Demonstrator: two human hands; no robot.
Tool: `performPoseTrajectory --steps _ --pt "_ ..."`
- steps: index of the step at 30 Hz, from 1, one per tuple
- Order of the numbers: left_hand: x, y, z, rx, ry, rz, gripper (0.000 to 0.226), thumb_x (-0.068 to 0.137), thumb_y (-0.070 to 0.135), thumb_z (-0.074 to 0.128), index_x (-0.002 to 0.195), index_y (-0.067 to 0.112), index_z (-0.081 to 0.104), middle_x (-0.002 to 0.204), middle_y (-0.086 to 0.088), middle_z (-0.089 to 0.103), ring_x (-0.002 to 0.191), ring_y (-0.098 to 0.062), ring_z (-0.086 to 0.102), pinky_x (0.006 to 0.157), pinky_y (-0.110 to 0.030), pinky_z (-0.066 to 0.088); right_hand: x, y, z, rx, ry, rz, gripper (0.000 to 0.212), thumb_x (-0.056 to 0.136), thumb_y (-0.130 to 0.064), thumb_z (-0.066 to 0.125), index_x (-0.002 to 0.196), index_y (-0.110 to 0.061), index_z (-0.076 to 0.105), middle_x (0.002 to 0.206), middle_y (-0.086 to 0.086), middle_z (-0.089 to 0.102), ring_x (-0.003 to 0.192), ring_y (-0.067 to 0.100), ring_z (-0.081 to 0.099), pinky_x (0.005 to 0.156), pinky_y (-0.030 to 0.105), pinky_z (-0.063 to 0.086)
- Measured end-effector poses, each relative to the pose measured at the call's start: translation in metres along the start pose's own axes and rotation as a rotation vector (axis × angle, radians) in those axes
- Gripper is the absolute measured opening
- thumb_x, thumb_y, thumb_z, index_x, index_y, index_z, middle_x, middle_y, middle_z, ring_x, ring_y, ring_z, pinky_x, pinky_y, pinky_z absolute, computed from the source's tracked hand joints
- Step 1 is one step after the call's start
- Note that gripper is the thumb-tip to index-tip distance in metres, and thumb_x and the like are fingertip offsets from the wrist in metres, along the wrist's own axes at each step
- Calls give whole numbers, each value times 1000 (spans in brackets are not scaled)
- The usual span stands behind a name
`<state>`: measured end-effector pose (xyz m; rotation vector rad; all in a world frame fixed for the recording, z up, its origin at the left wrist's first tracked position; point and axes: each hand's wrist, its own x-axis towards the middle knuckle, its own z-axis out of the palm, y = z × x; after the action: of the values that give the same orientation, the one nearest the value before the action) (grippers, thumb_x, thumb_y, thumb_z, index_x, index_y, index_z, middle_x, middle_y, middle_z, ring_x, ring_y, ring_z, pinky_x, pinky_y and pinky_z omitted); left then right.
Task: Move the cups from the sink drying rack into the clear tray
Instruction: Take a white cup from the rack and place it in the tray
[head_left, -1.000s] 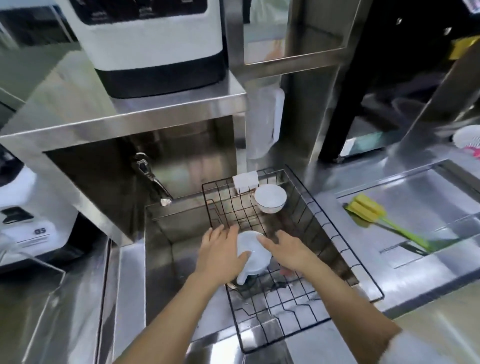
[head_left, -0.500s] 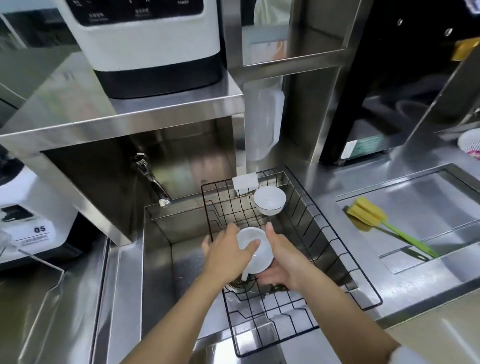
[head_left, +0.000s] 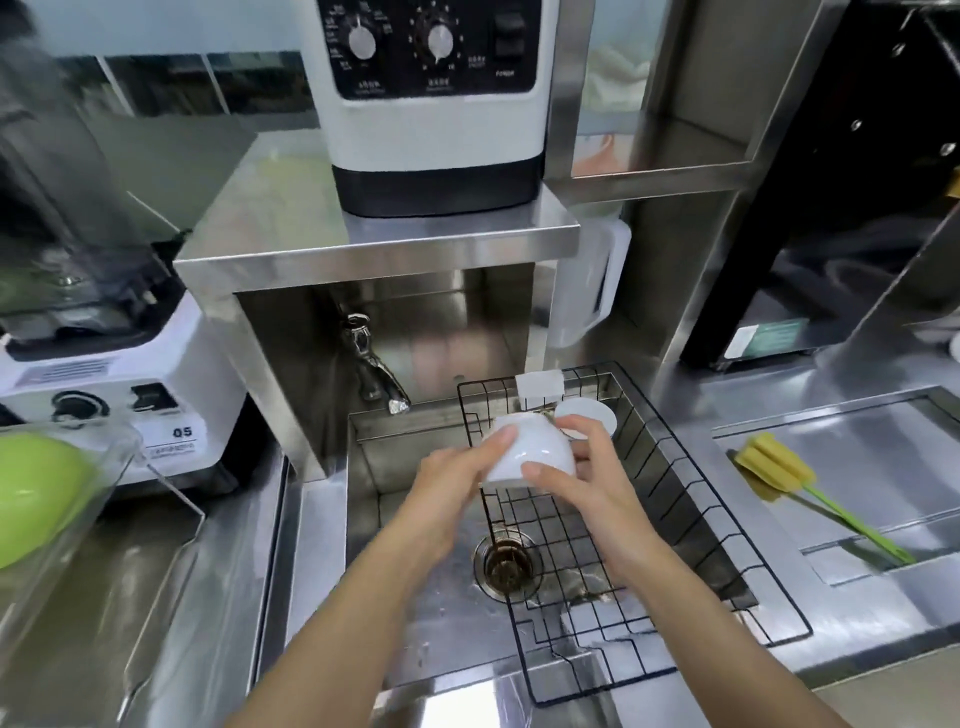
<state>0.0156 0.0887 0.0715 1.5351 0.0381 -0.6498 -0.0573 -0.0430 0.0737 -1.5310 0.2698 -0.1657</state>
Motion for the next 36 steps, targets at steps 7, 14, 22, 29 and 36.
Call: performPoseTrajectory --steps 7,14,22,29,36 --pt "-60 36 -93 47 -124 269 53 51 30 80 99 13 65 92 0 69 82 -8 65 68 -18 52 -12 -45 66 -225 -231 -216 83 51 -29 84 119 -43 40 121 -13 48 105 2 54 82 18 50" --pt "-146 59 -190 513 215 524 72 46 41 85 109 37 51 115 12 49 100 10 48 78 -8 39 -27 -77 175 -361 -472 -407 89 55 -14 87 125 -42 39 124 -33 44 116 -5 46 91 11 43" --pt "-209 42 -299 698 574 645 80 48 65 66 119 39 41 114 14 43 106 1 40 86 -5 31 -26 -97 309 -456 -717 -566 87 56 -24 87 118 -56 34 125 -34 40 120 -5 43 95 7 36" --pt "-237 19 -371 676 837 596 77 53 60 74 119 29 47 111 8 51 101 -4 47 83 -17 41 -19 -101 406 -585 -952 -550 86 58 -20 86 120 -47 33 121 -33 43 116 -15 39 94 6 35" --pt "-242 2 -391 731 1051 334 75 54 68 70 106 17 50 103 1 56 97 -21 54 78 -43 49 -11 -101 465 -988 -1099 -750 87 64 -25 79 131 -36 24 129 -7 46 114 17 44 96 37 41"
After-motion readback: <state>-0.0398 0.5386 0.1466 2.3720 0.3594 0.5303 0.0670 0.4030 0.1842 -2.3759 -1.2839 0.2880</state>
